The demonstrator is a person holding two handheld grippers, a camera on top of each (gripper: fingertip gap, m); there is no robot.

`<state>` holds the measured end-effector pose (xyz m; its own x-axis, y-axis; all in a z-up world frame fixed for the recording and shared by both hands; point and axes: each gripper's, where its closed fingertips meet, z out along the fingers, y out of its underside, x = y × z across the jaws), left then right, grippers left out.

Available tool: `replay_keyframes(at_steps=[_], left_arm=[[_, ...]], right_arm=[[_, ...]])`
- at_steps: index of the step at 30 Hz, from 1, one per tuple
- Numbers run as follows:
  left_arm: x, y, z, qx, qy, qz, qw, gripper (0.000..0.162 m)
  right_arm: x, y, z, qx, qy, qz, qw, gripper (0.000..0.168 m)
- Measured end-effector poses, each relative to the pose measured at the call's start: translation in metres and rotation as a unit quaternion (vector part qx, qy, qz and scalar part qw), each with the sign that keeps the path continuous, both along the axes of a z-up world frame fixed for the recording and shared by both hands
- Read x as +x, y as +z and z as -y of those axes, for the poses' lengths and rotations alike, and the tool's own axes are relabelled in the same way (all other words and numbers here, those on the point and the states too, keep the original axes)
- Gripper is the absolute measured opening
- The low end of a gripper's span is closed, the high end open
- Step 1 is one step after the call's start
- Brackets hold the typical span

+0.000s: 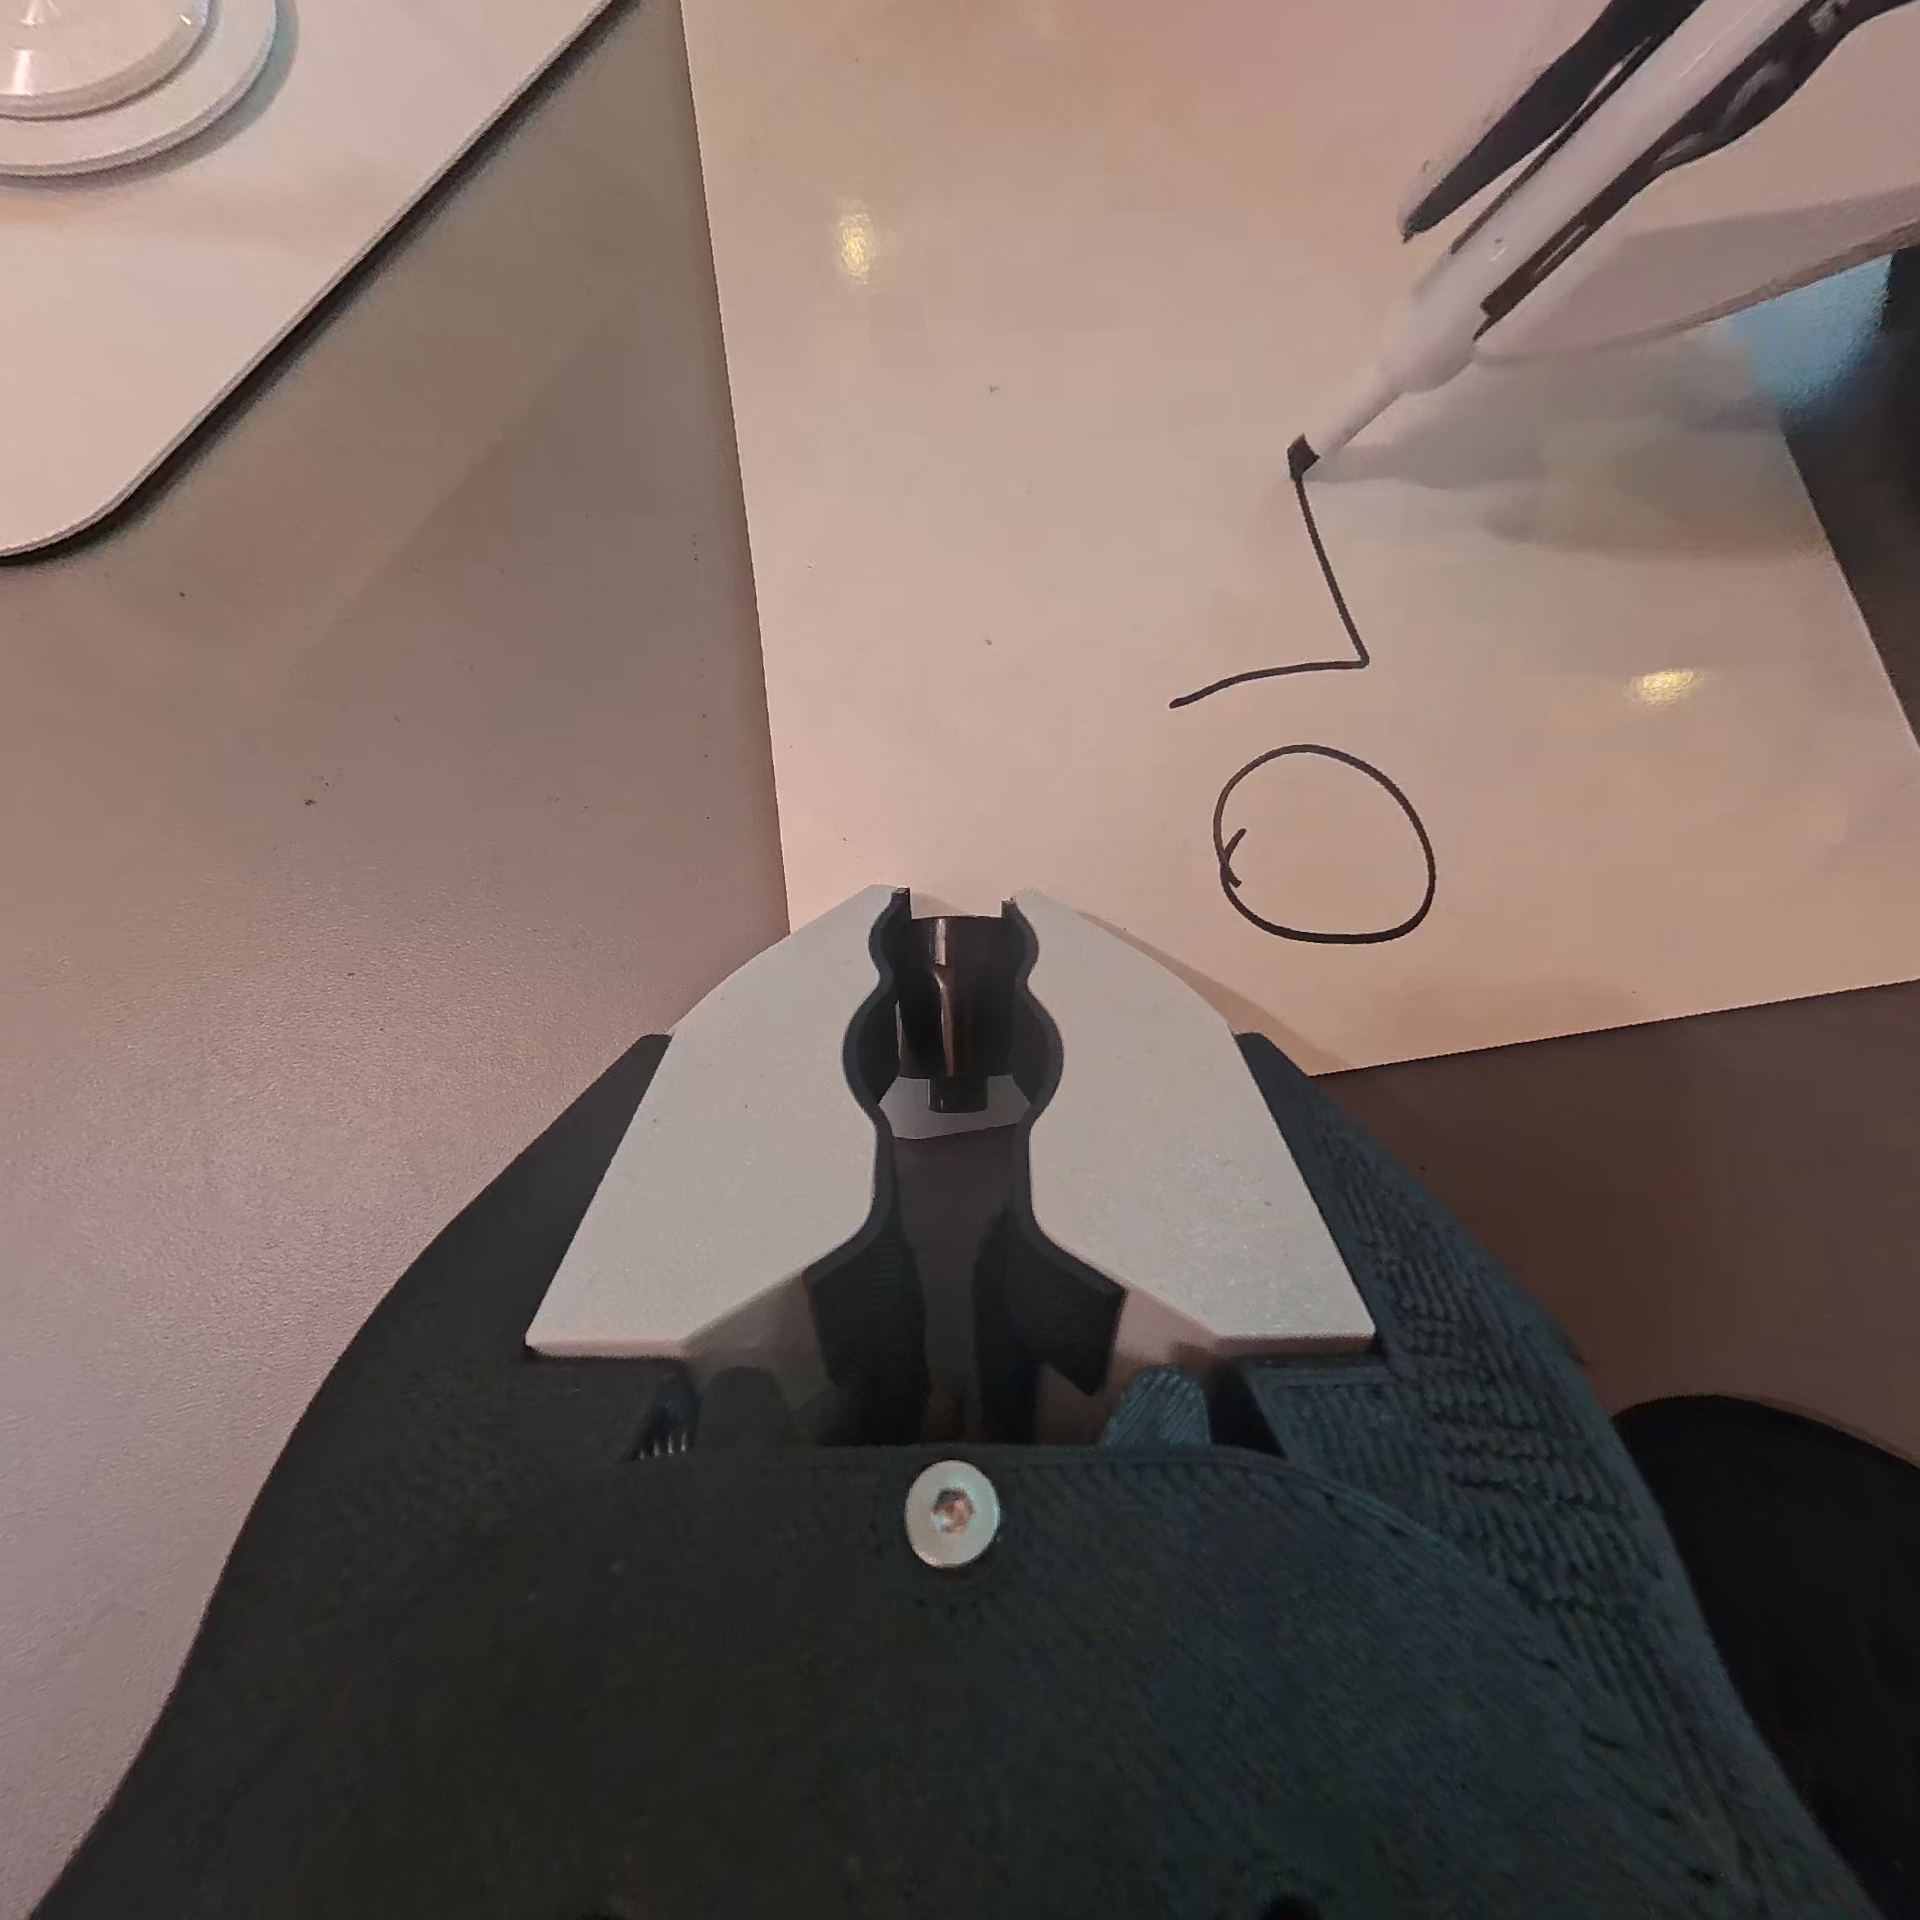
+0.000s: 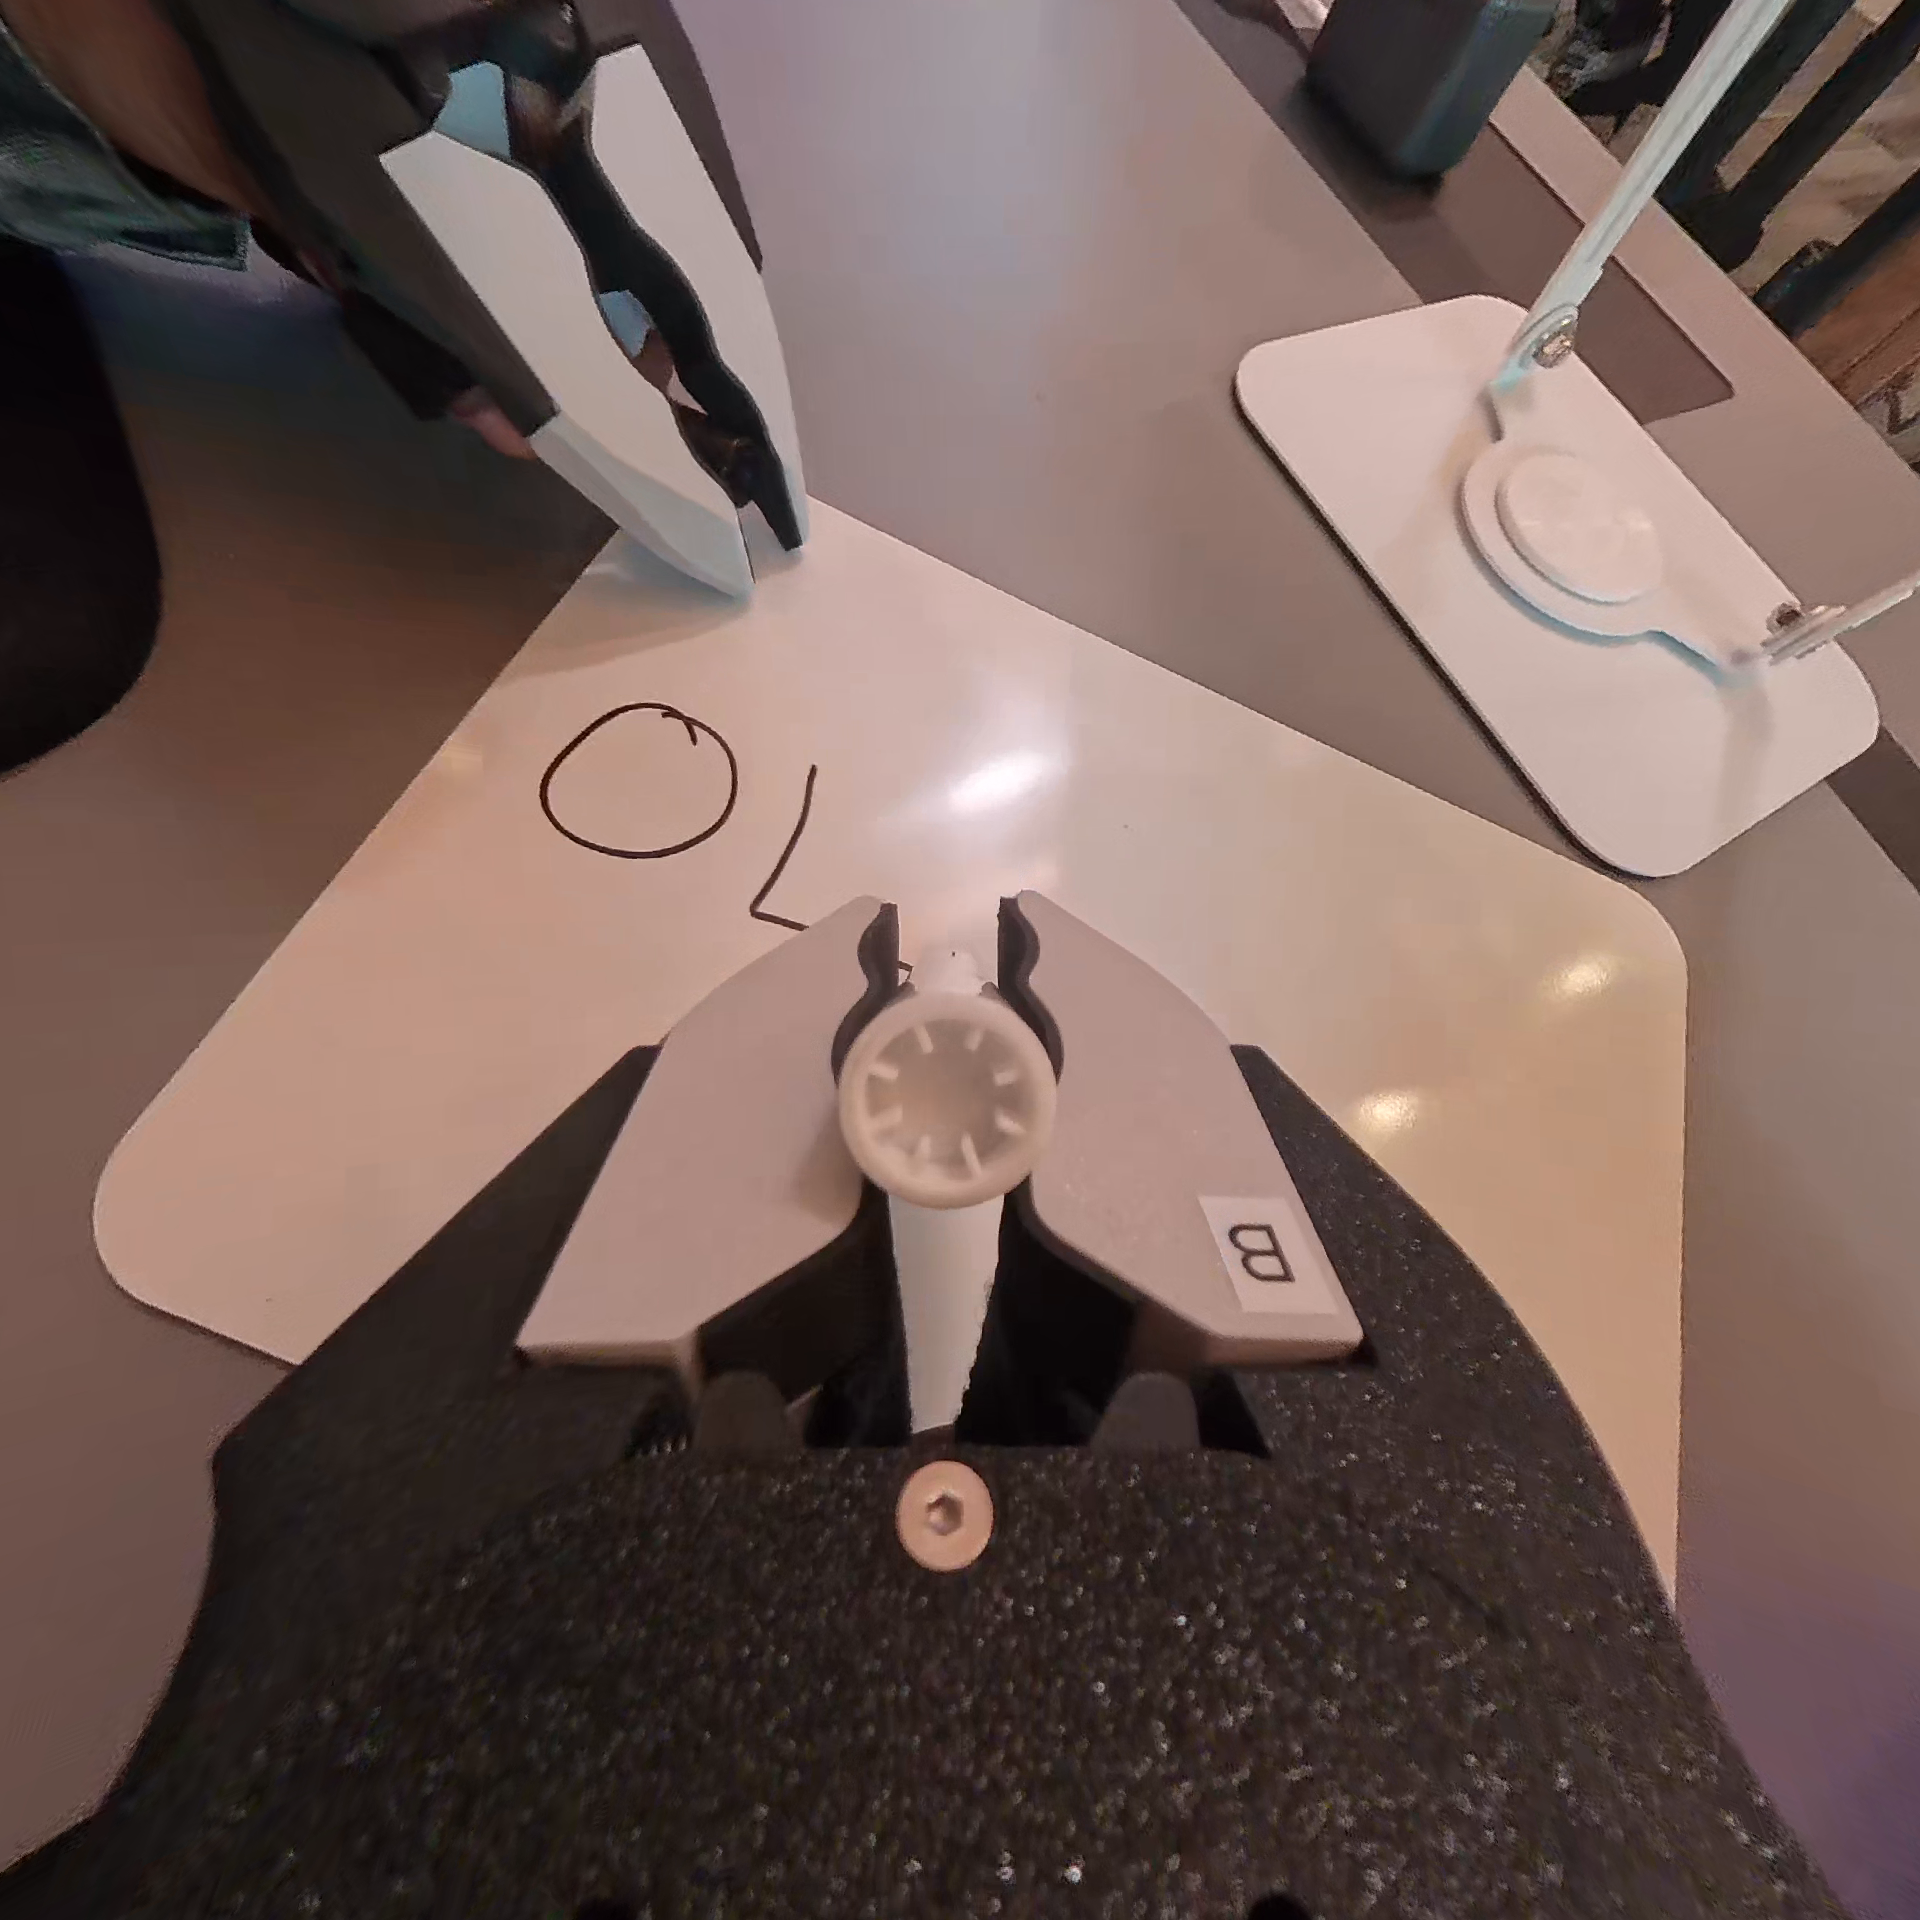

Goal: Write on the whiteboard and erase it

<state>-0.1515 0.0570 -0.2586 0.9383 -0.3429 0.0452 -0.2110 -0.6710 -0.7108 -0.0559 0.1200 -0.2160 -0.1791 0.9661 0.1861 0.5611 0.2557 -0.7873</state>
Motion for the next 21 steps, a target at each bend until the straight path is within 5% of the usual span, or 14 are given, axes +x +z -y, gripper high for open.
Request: replay_keyframes(at_steps=[21], left_arm=[[0.001,0.000,0.001,0.000,-0.002,0.001,1.000,0.017]], right_arm=[[-0.042,0.001,0.014,-0.001,0.034,-0.014,0.999,0.019]])
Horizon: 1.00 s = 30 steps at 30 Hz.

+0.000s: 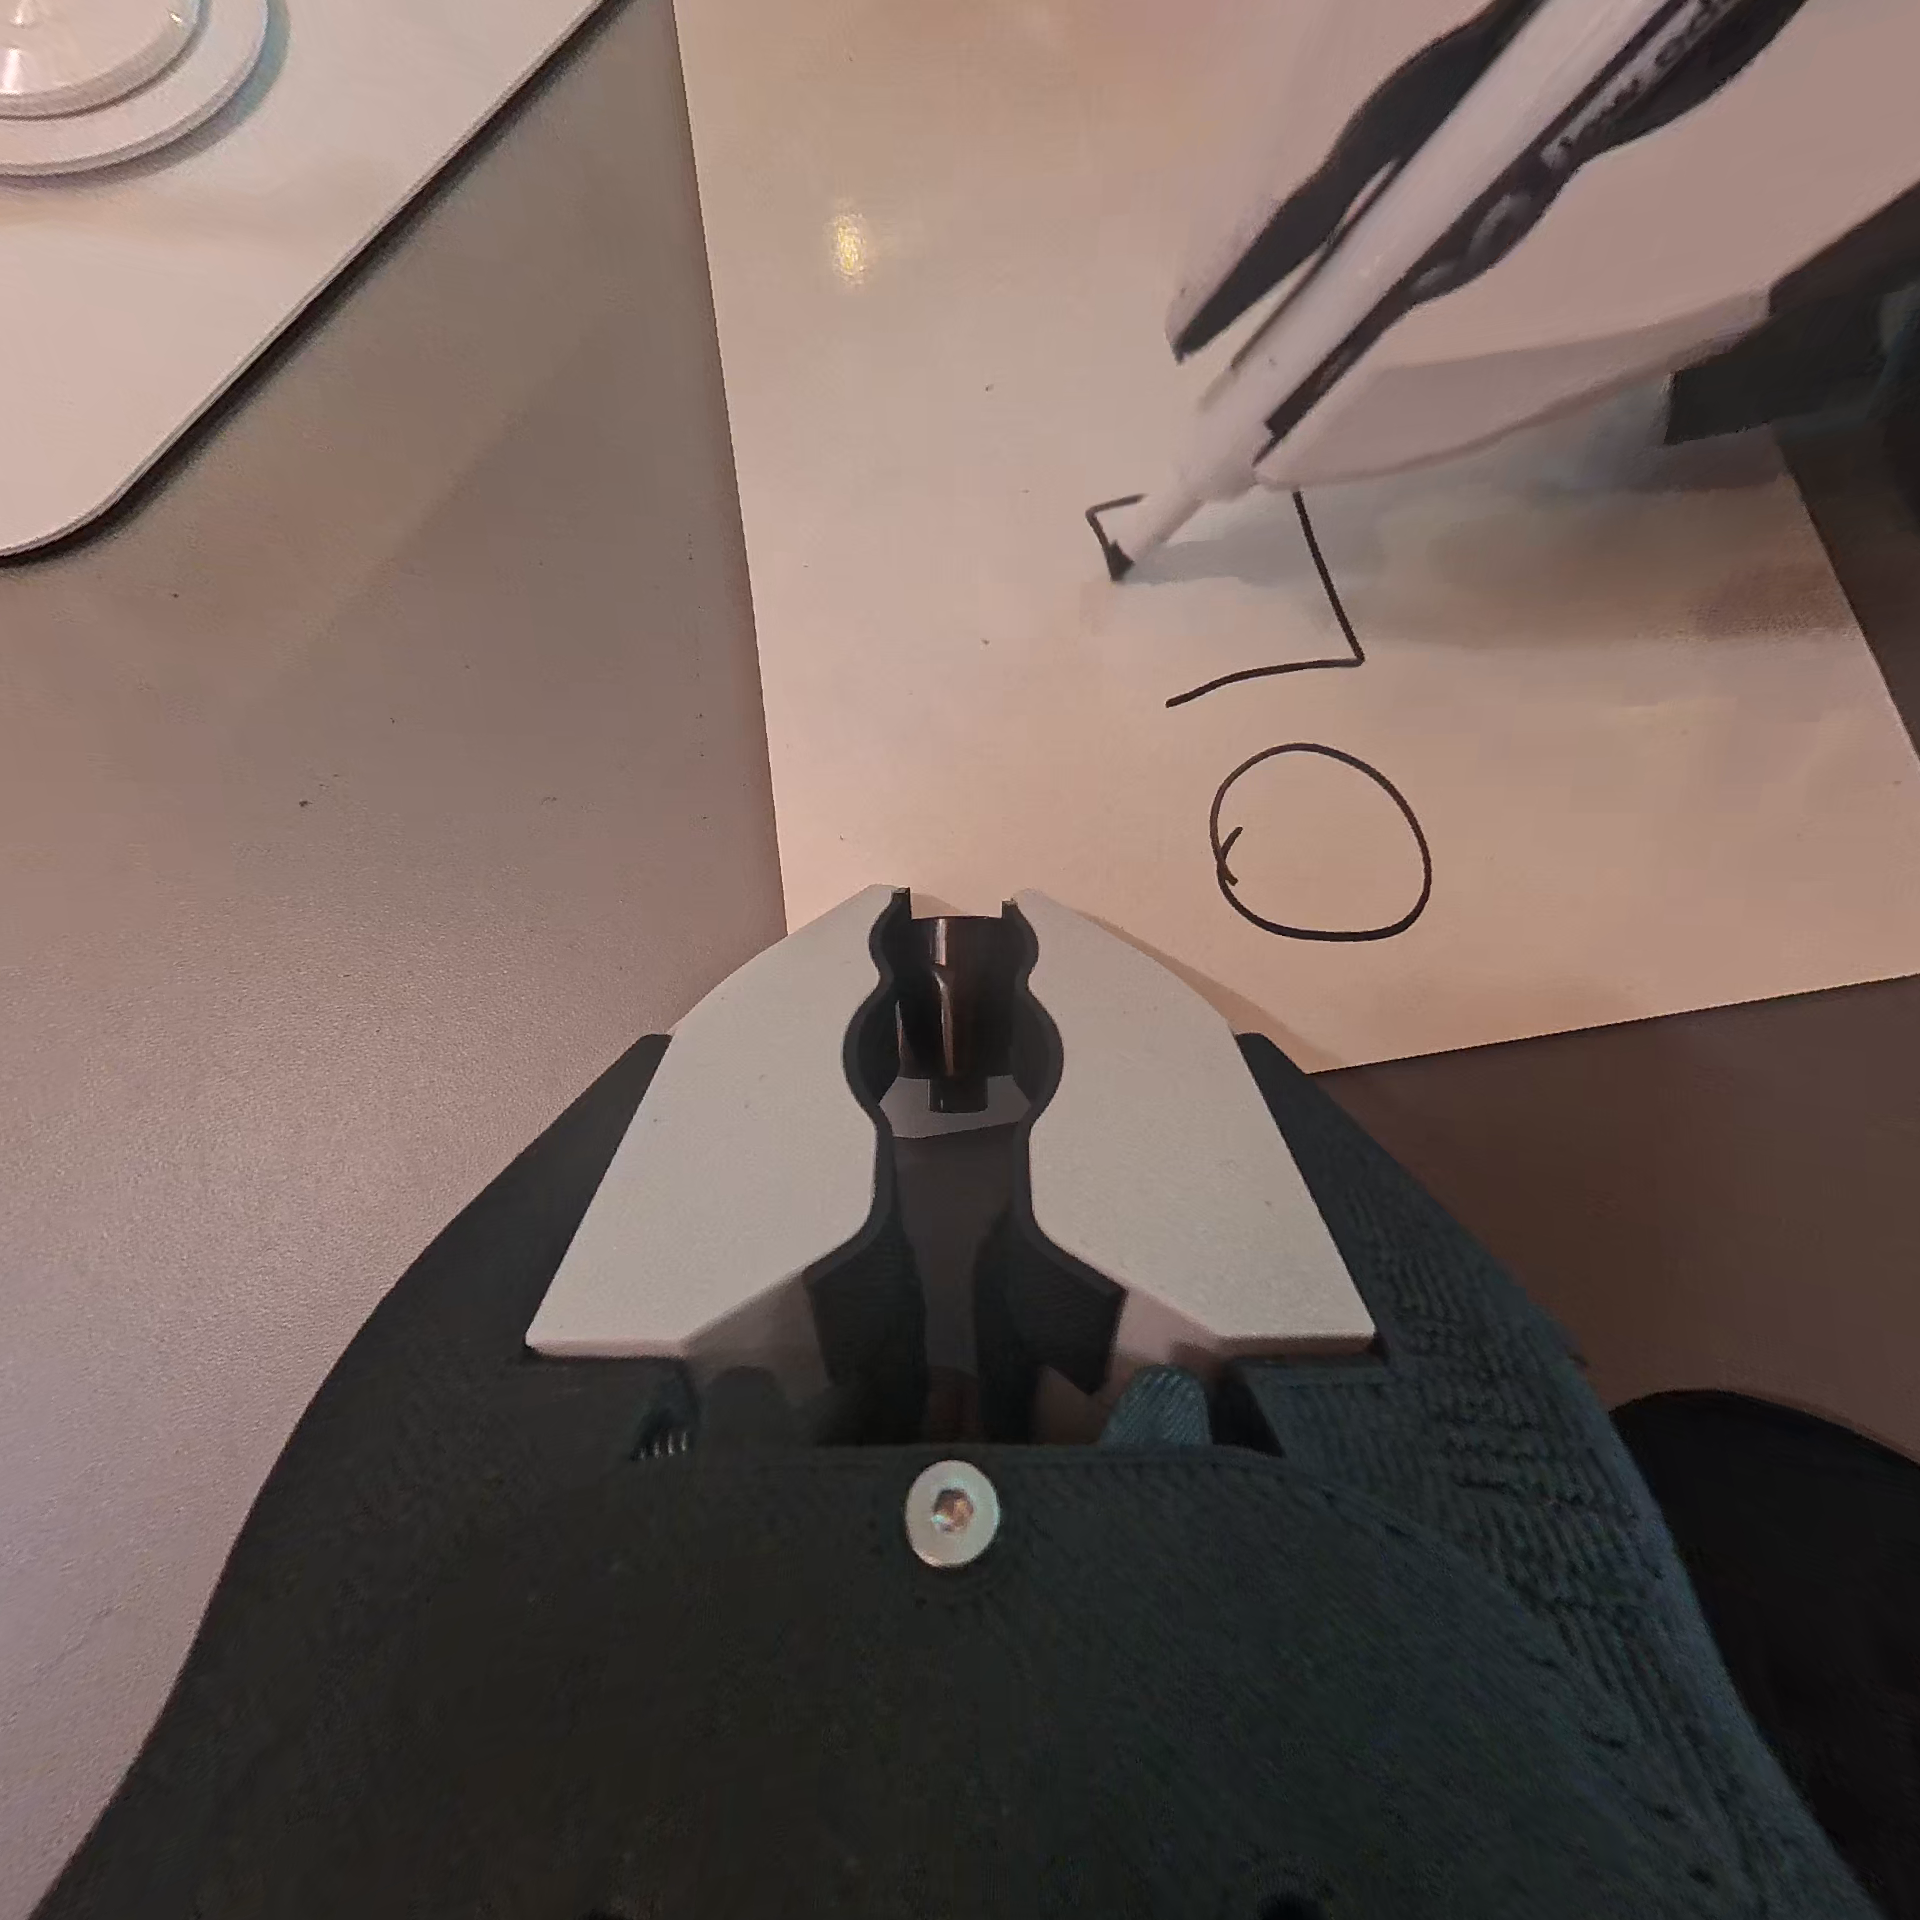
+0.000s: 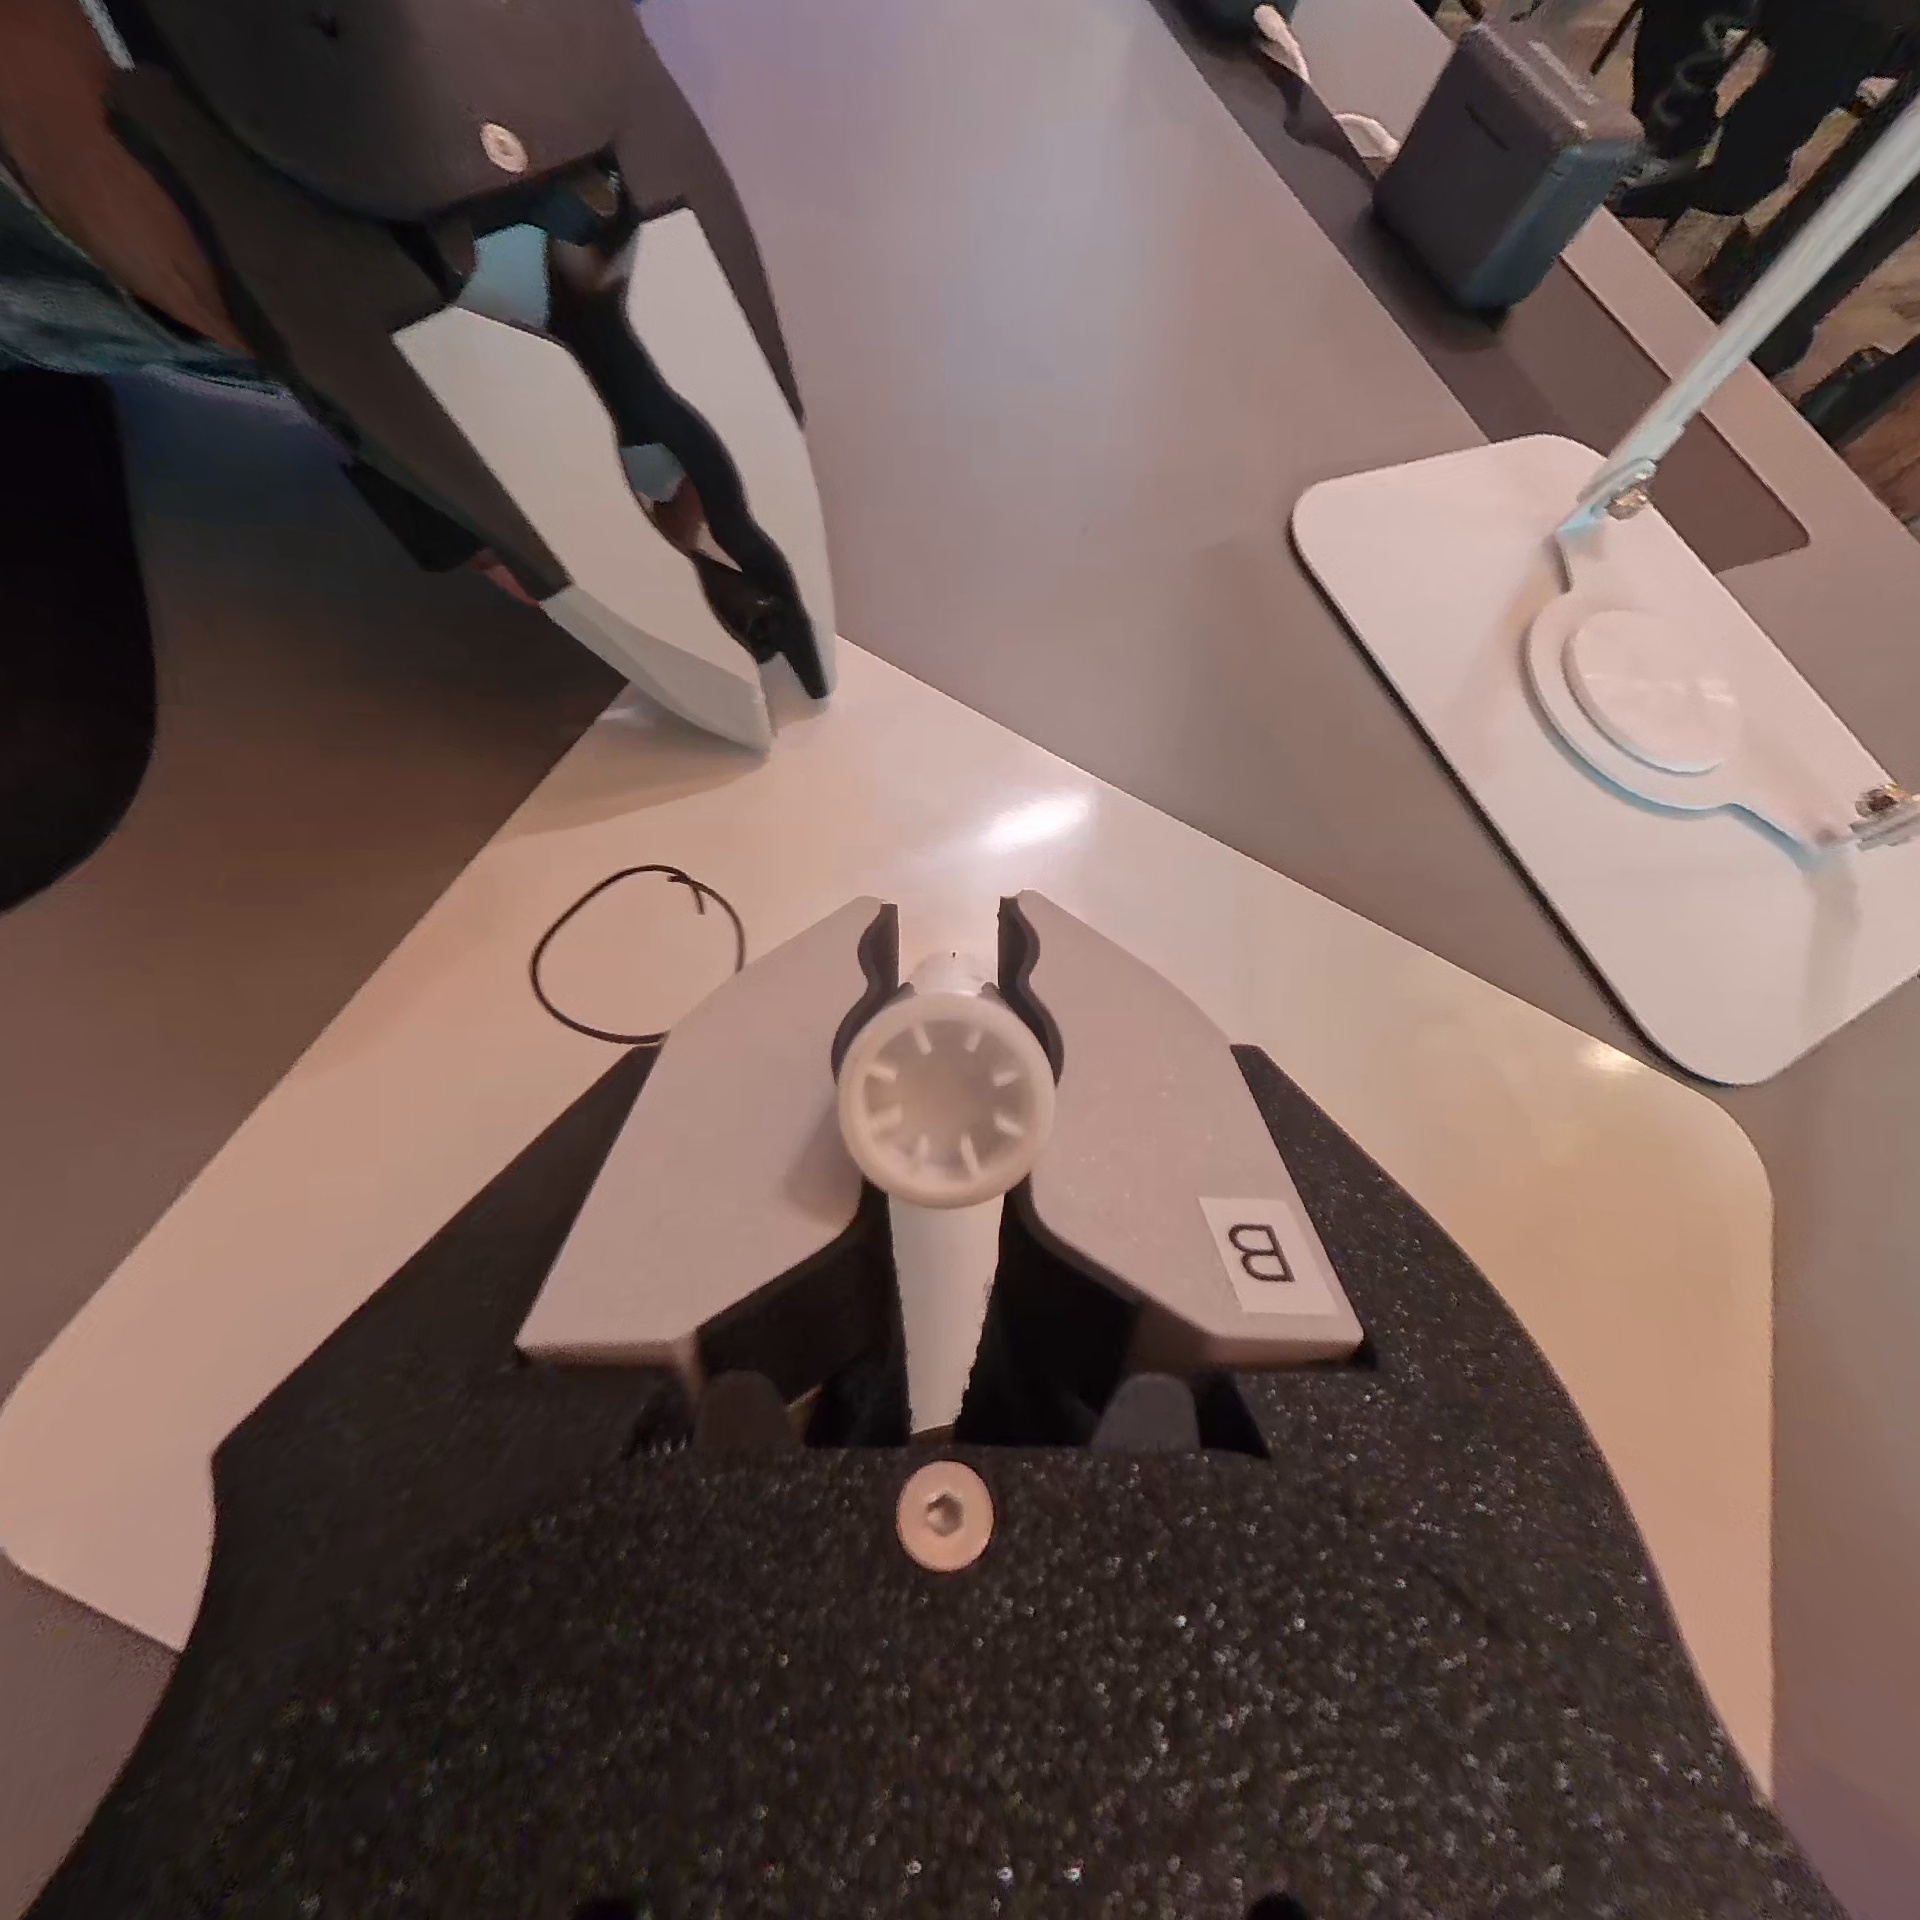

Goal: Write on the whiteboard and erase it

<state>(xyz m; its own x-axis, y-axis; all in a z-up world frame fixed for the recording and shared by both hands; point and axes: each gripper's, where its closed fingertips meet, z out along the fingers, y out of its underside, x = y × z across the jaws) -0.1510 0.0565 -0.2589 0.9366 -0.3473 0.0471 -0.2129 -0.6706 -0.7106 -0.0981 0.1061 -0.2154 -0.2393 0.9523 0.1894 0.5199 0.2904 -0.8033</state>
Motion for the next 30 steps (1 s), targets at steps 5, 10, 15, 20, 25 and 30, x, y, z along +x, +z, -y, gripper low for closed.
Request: replay_keyframes(at_steps=[5,10,15,20,25,30], left_arm=[[0.000,0.000,0.000,0.000,0.000,0.000,1.000,0.017],[0.001,0.001,0.001,0.000,0.000,0.000,1.000,0.017],[0.000,0.001,0.001,0.000,0.000,0.000,1.000,0.017],[0.000,0.001,0.000,0.001,0.000,0.000,1.000,0.017],[0.001,0.001,0.001,0.000,0.000,0.001,1.000,0.017],[0.001,0.000,0.001,0.001,0.000,0.001,1.000,0.017]], right_arm=[[-0.002,0.000,0.028,-0.008,0.029,-0.001,1.000,0.019],[0.001,0.008,0.010,-0.020,0.003,-0.016,1.000,0.019],[0.016,0.004,-0.027,-0.009,-0.042,-0.001,0.999,0.019],[0.018,0.000,-0.026,-0.009,-0.037,0.006,0.999,0.020],[0.022,0.000,-0.047,0.006,-0.061,0.011,0.998,0.019],[0.027,-0.001,-0.078,0.017,-0.095,0.014,0.995,0.019]])
